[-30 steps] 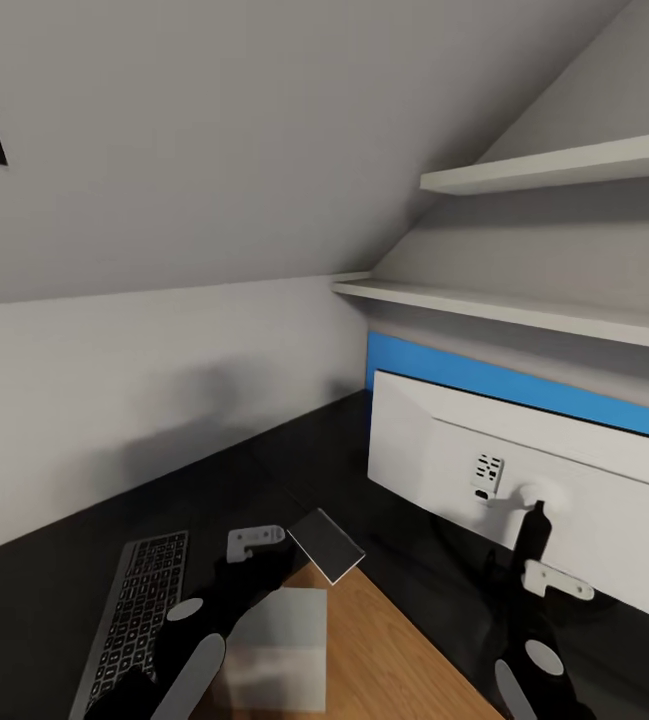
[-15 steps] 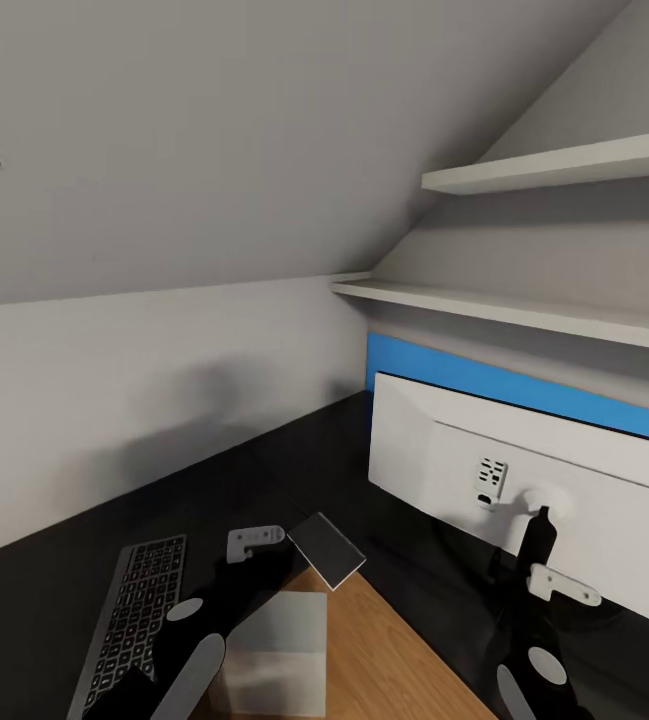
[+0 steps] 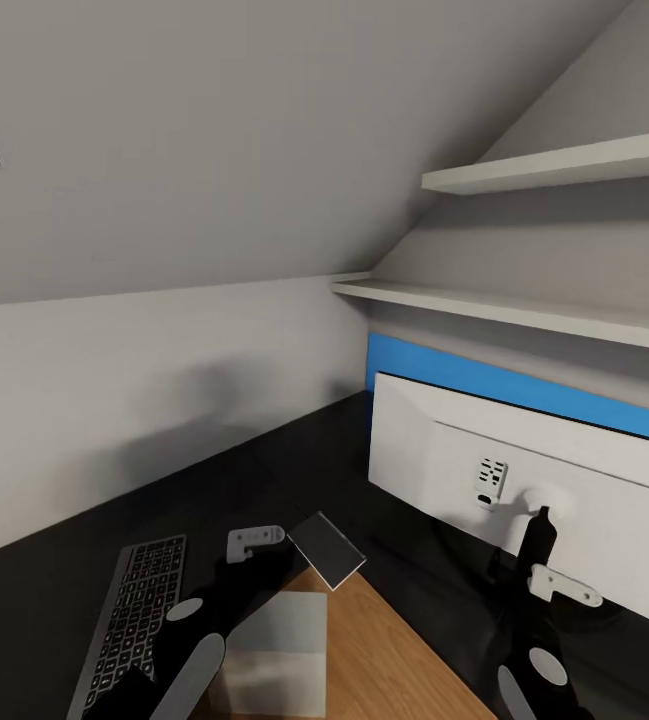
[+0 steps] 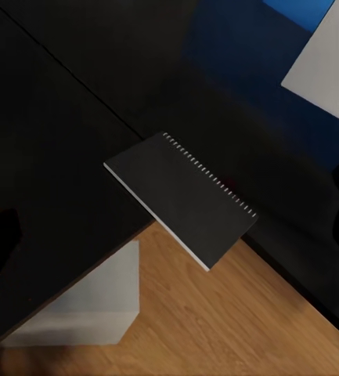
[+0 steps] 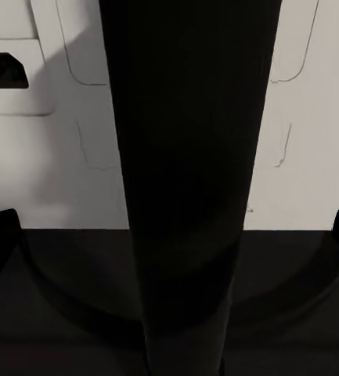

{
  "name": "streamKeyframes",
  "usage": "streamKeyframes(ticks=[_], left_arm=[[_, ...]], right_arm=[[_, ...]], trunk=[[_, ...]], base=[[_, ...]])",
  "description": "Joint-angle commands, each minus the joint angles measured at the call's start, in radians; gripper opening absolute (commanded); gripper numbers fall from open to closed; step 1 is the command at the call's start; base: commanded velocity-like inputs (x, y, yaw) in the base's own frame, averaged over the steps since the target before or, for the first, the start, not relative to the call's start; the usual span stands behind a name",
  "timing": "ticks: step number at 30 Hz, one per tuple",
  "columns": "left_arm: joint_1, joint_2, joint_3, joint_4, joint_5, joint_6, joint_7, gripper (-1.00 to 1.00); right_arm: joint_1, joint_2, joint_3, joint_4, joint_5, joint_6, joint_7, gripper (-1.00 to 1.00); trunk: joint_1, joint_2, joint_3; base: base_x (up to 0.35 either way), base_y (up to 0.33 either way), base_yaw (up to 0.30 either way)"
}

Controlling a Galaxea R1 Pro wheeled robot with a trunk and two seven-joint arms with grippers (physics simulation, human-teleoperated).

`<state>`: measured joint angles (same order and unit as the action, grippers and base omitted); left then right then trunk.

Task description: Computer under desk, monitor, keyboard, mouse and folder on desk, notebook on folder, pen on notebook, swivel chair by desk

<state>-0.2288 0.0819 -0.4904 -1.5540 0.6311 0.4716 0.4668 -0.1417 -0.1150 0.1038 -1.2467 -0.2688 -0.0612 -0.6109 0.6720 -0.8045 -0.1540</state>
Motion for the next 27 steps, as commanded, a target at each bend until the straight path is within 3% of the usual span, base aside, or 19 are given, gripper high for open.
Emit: streamKeyframes(ticks=[1, 3, 8, 16, 27], left_arm=[[-0.001, 0.001, -0.002, -0.001, 0.010, 0.000, 0.010, 1.00], [-0.001, 0.001, -0.003, -0.001, 0.011, 0.001, 0.010, 1.00], [-0.001, 0.001, -0.003, -0.001, 0.012, 0.000, 0.010, 1.00], [-0.001, 0.001, -0.002, -0.001, 0.010, 0.000, 0.011, 1.00], [-0.001, 0.001, -0.002, -0.001, 0.010, 0.000, 0.010, 1.00]], right_arm=[[-0.001, -0.004, 0.000, 0.003, -0.011, -0.006, -0.005, 1.00], [-0.002, -0.042, -0.025, 0.020, -0.013, -0.004, 0.003, 1.00], [-0.023, -0.076, -0.032, 0.022, -0.016, 0.003, 0.014, 1.00], [-0.078, -0.082, -0.033, 0.071, -0.013, 0.036, 0.085, 1.00], [-0.088, -0.081, -0.032, 0.079, -0.013, 0.039, 0.093, 1.00]], trunk=[[0.000, -0.001, -0.002], [0.000, -0.001, -0.002], [0.000, -0.001, -0.002], [0.000, -0.001, -0.002], [0.000, -0.001, -0.002]], base=[[0.000, 0.000, 0.000], [0.000, 0.000, 0.000], [0.000, 0.000, 0.000], [0.000, 0.000, 0.000], [0.000, 0.000, 0.000]])
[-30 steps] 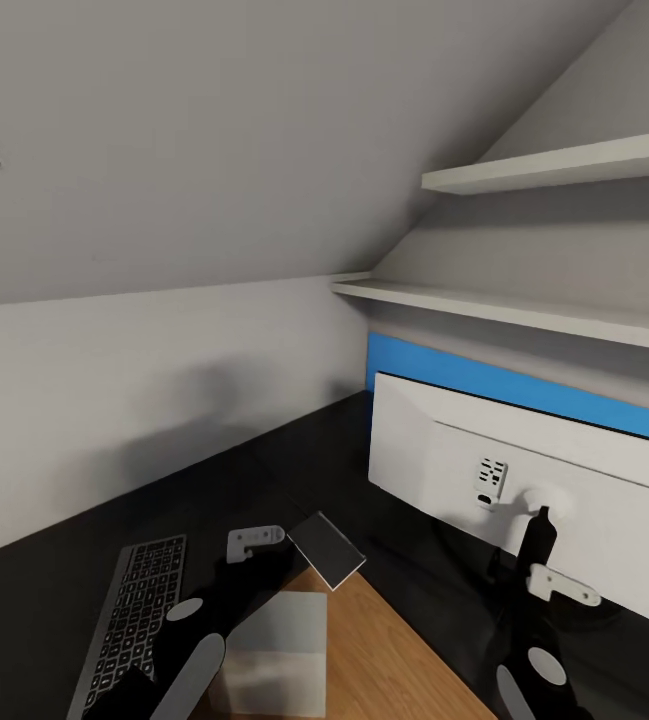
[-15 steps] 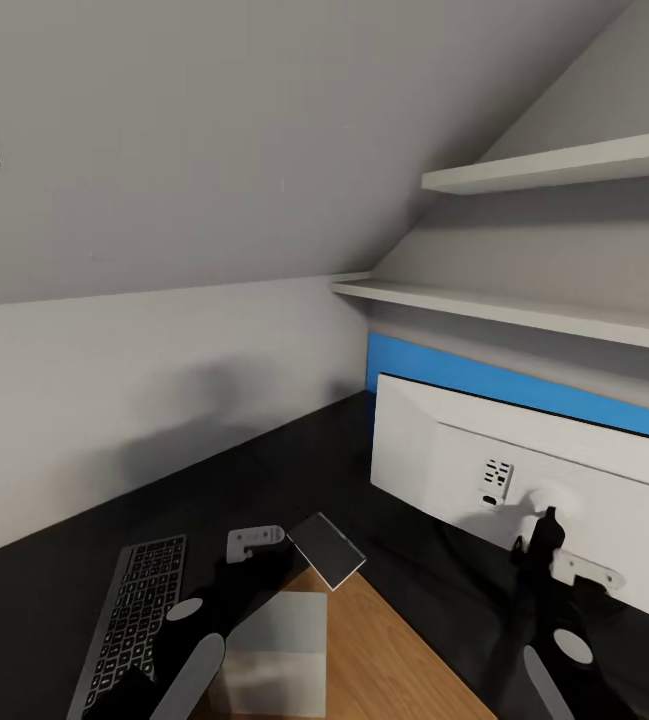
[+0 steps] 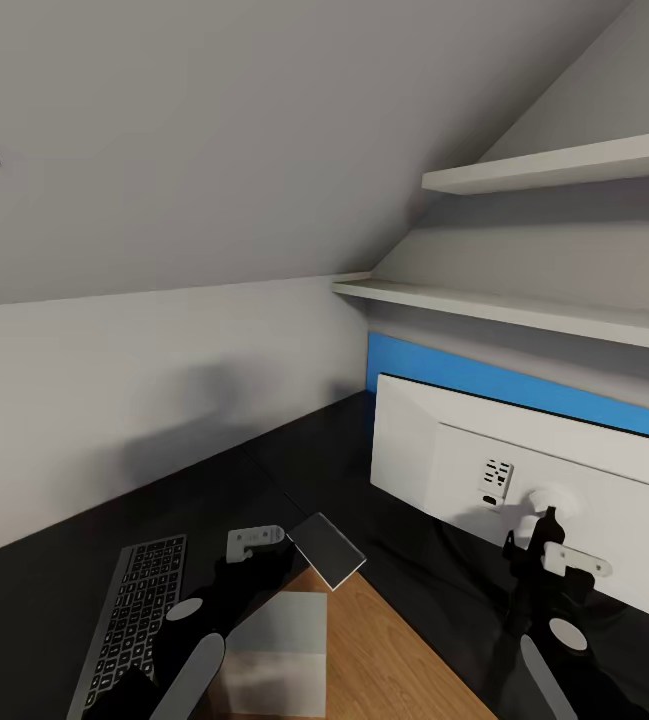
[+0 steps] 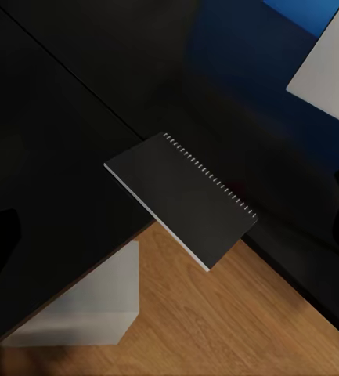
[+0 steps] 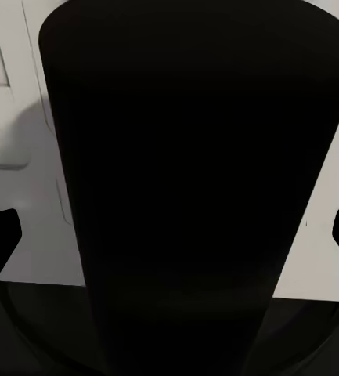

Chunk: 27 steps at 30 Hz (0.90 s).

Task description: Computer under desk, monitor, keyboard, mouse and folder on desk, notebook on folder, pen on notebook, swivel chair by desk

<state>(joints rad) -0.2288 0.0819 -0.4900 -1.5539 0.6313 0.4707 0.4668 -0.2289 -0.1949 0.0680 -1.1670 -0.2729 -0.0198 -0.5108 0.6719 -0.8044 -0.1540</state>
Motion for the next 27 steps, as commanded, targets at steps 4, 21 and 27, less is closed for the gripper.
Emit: streamKeyframes(ticks=[4, 21, 27], left_arm=[[-0.001, 0.001, -0.003, -0.001, 0.010, 0.001, 0.010, 1.00], [-0.001, 0.001, -0.003, -0.002, 0.010, 0.000, 0.010, 1.00], [-0.001, 0.001, -0.003, -0.002, 0.010, 0.000, 0.010, 1.00]], right_arm=[[-0.001, -0.001, 0.004, -0.001, -0.009, -0.003, -0.011, -1.00], [-0.001, 0.000, 0.001, -0.001, -0.011, -0.006, -0.013, -1.00], [-0.001, 0.000, 0.001, -0.001, -0.010, -0.006, -0.013, -1.00]], trunk=[[0.000, -0.001, -0.002], [0.000, -0.001, -0.002], [0.000, -0.001, -0.002]], base=[[0.000, 0.000, 0.000], [0.000, 0.000, 0.000], [0.000, 0.000, 0.000]])
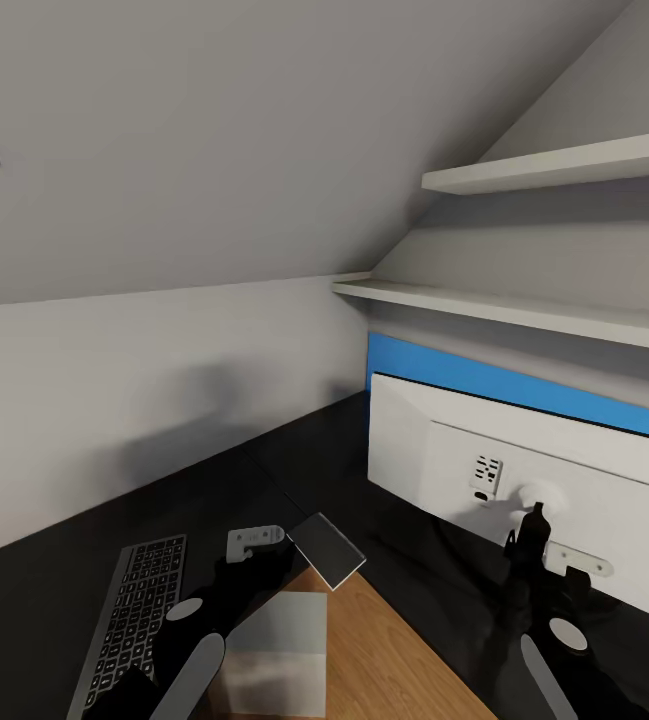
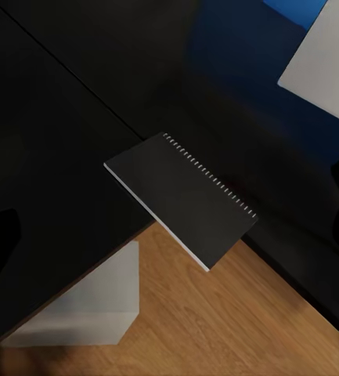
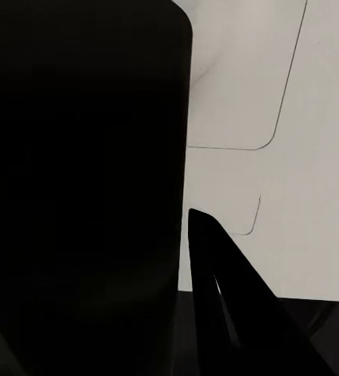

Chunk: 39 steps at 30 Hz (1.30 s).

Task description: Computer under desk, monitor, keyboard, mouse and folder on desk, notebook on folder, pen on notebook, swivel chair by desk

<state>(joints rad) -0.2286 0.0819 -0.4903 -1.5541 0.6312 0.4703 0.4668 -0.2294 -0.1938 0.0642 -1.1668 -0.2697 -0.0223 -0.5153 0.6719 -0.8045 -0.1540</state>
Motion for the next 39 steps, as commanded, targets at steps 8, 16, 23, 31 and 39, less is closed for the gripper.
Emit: streamKeyframes(ticks=[8, 16, 23, 31, 39], left_arm=[[-0.001, 0.001, -0.002, -0.001, 0.010, 0.001, 0.010, 1.00], [-0.001, 0.001, -0.002, -0.001, 0.010, 0.002, 0.010, 1.00], [-0.001, 0.001, -0.002, -0.001, 0.011, 0.002, 0.010, 1.00], [-0.001, 0.001, -0.002, -0.001, 0.010, 0.002, 0.010, 1.00], [-0.001, 0.001, -0.002, -0.001, 0.011, 0.002, 0.010, 1.00]], right_arm=[[-0.001, -0.001, 0.007, -0.001, -0.013, -0.004, -0.009, -1.00], [-0.001, 0.000, 0.009, 0.002, -0.012, -0.005, -0.009, -1.00], [-0.001, 0.002, 0.010, 0.004, -0.013, -0.005, -0.009, -1.00], [-0.001, 0.003, 0.009, 0.005, -0.013, -0.005, -0.010, -1.00], [-0.001, 0.004, 0.011, 0.006, -0.015, -0.005, -0.009, -1.00]], trunk=[[0.000, -0.001, -0.002], [0.000, -0.001, -0.002], [0.000, -0.001, -0.002], [0.000, -0.001, -0.002], [0.000, -0.001, -0.002]], base=[[-0.109, 0.000, 0.000], [-0.224, -0.111, 0.000], [-0.229, -0.226, 0.000], [-0.238, -0.226, 0.000], [-0.292, -0.032, 0.000]])
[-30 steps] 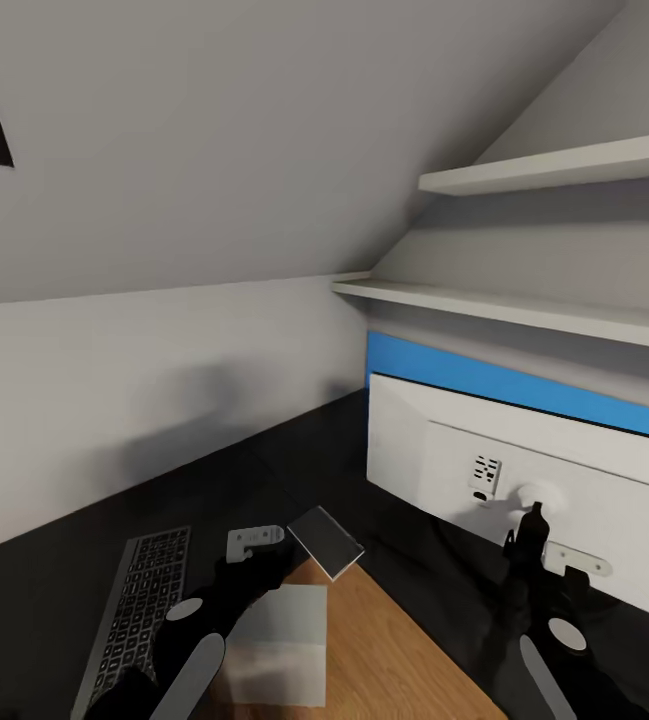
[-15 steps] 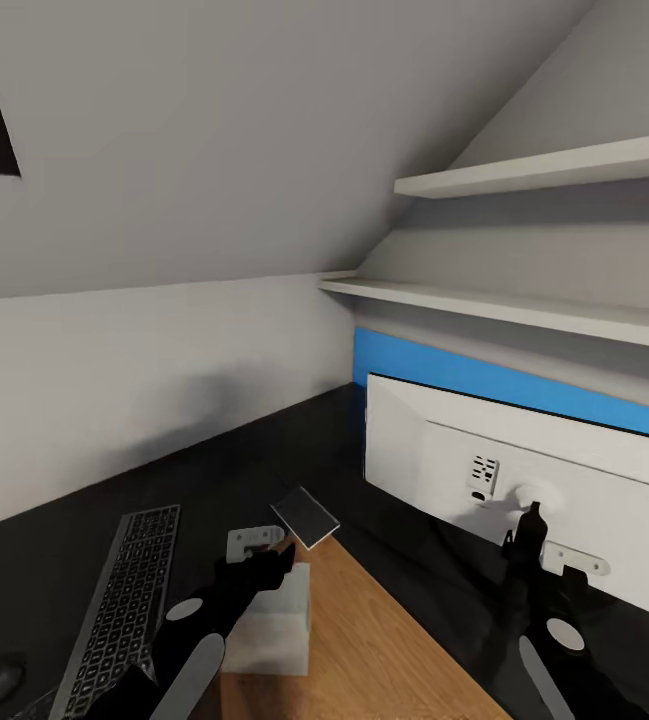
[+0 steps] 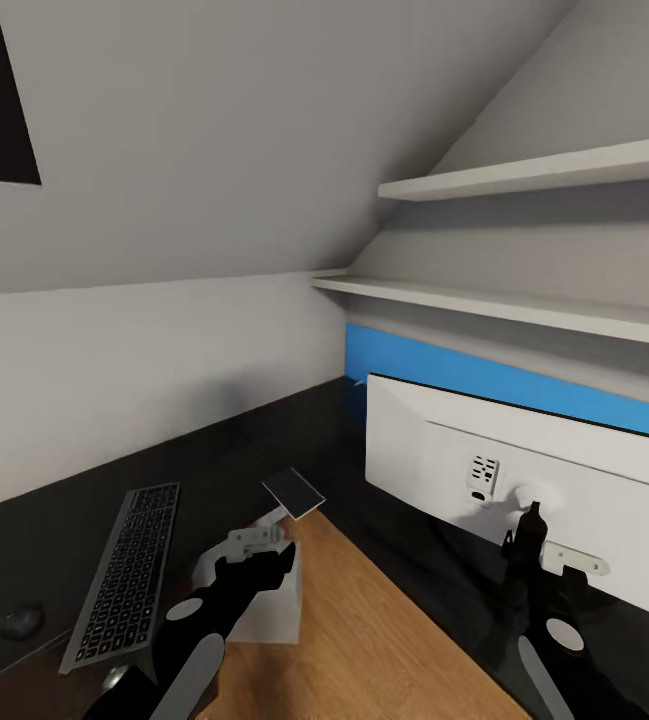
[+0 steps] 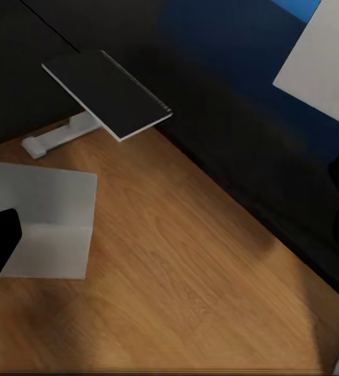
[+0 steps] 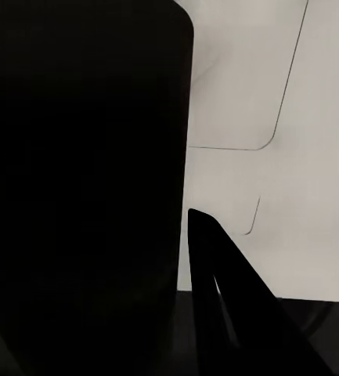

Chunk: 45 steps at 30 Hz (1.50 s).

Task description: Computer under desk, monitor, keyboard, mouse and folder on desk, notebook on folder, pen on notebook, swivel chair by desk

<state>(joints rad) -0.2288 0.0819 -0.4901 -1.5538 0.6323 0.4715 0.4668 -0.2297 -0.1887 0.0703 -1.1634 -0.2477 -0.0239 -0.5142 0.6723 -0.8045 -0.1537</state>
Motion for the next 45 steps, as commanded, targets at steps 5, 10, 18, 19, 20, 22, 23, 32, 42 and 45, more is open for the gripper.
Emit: streamKeyframes(ticks=[5, 10, 18, 19, 20, 22, 23, 32, 42, 45], left_arm=[[-0.001, 0.001, -0.002, -0.001, 0.009, 0.001, 0.011, 1.00], [-0.001, 0.001, -0.001, -0.001, 0.008, 0.001, 0.012, 1.00], [-0.001, 0.002, 0.001, -0.002, 0.006, 0.002, 0.012, 1.00], [-0.001, 0.002, 0.001, -0.002, 0.006, 0.002, 0.012, 1.00], [-0.001, 0.002, 0.001, -0.002, 0.006, 0.002, 0.012, 1.00], [-0.001, 0.002, 0.001, -0.002, 0.006, 0.002, 0.012, 1.00], [-0.001, 0.002, 0.001, -0.002, 0.006, 0.002, 0.012, 1.00], [-0.001, 0.002, 0.001, -0.002, 0.008, 0.002, 0.012, 1.00], [-0.001, 0.002, 0.001, -0.002, 0.009, 0.002, 0.012, 1.00], [-0.001, 0.002, 0.001, -0.002, 0.007, 0.002, 0.012, 1.00]], right_arm=[[0.000, 0.003, 0.005, 0.005, -0.038, -0.004, -0.011, -1.00], [0.000, 0.005, 0.006, 0.007, -0.039, -0.004, -0.013, -1.00], [0.000, 0.005, 0.006, 0.007, -0.035, -0.004, -0.014, -1.00], [0.000, 0.005, 0.006, 0.007, -0.035, -0.004, -0.013, -1.00], [0.000, 0.005, 0.007, 0.007, -0.036, -0.004, -0.013, -1.00], [0.000, 0.005, 0.007, 0.007, -0.036, -0.004, -0.013, -1.00], [0.000, 0.005, 0.008, 0.007, -0.036, -0.004, -0.013, -1.00], [0.000, 0.005, 0.008, 0.007, -0.036, 0.000, -0.011, -1.00], [0.000, 0.005, 0.007, 0.007, -0.036, 0.000, -0.010, -1.00], [0.000, 0.005, 0.006, 0.007, -0.035, -0.001, -0.011, -1.00]], trunk=[[0.000, -0.001, -0.002], [0.000, -0.001, -0.002], [0.000, -0.001, -0.002], [0.000, -0.001, -0.002], [0.000, -0.001, -0.002], [0.000, -0.001, -0.002], [0.000, -0.001, -0.002], [0.000, -0.001, -0.002], [0.000, -0.001, -0.002], [0.000, -0.001, -0.002]], base=[[-0.064, -0.001, 0.000], [-0.008, 0.000, 0.000], [0.000, 0.000, 0.000], [0.000, 0.000, 0.000], [0.000, 0.000, 0.000], [0.000, 0.000, 0.000], [0.000, 0.000, 0.000], [0.000, 0.000, 0.000], [0.000, 0.000, 0.000], [0.000, 0.000, 0.000]])
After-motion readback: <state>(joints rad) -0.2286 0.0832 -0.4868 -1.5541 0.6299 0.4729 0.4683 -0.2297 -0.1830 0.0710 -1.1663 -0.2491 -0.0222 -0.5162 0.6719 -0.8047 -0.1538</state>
